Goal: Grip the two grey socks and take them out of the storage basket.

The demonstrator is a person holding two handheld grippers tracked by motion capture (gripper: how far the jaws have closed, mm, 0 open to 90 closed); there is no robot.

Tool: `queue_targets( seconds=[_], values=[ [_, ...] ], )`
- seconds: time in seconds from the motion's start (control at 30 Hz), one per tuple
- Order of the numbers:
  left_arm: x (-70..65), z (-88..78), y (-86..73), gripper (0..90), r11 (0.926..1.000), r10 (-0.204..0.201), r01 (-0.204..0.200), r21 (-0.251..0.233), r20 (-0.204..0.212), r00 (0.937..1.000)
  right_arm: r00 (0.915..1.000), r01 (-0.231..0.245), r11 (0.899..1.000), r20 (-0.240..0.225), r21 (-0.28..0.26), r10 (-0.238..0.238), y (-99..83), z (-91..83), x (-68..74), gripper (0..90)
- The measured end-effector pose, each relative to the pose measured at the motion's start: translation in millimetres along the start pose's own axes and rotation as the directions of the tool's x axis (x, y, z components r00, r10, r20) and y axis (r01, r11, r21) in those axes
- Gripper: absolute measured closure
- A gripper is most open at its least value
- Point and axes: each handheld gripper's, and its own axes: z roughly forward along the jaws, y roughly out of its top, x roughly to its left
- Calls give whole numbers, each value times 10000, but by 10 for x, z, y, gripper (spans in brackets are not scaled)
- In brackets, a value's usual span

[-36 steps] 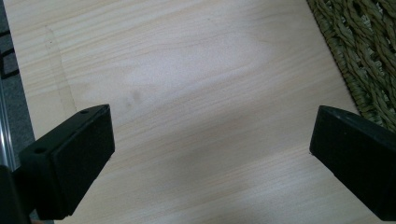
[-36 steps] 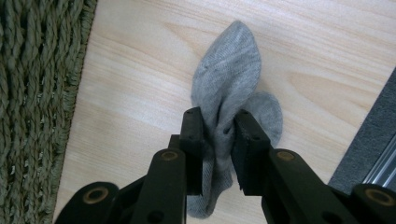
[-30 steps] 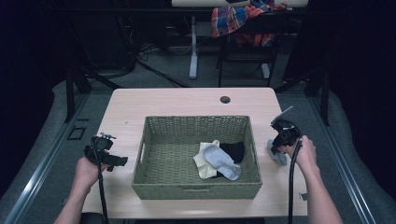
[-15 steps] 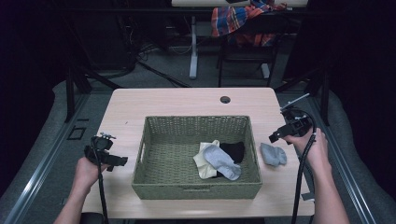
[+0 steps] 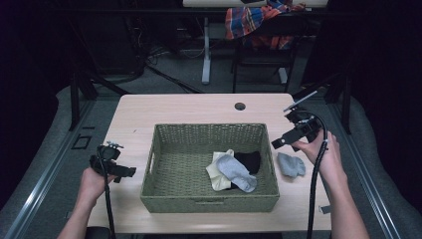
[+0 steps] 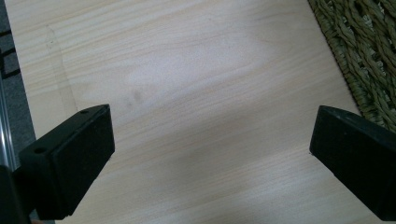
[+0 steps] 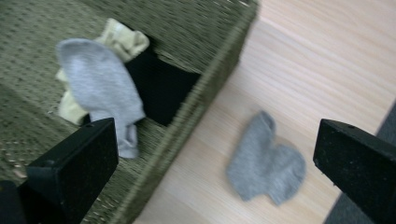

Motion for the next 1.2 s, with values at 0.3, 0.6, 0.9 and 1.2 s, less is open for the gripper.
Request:
queue_targets(
  seconds=[0.3,0.6,0.9,1.2],
  values=[
    [-3,-1,-3,2,10000,-29,28,-60,-36,10000,9932,1101,9936,-358,-268,-1110,137,55,407,0],
    [-1,1,-2,2,10000,-2,2,-43,-32,10000,9815,1828,9831,-573,-24,-1827,231,236,650,0],
    [5,1,-5,2,10000,-62,62,-51,3,10000,9683,2410,9702,-744,256,-2386,279,508,880,55],
    [7,-3,-5,2,10000,-68,68,-45,12,10000,9535,2984,9491,-743,1006,-2919,297,765,1031,145]
  ],
)
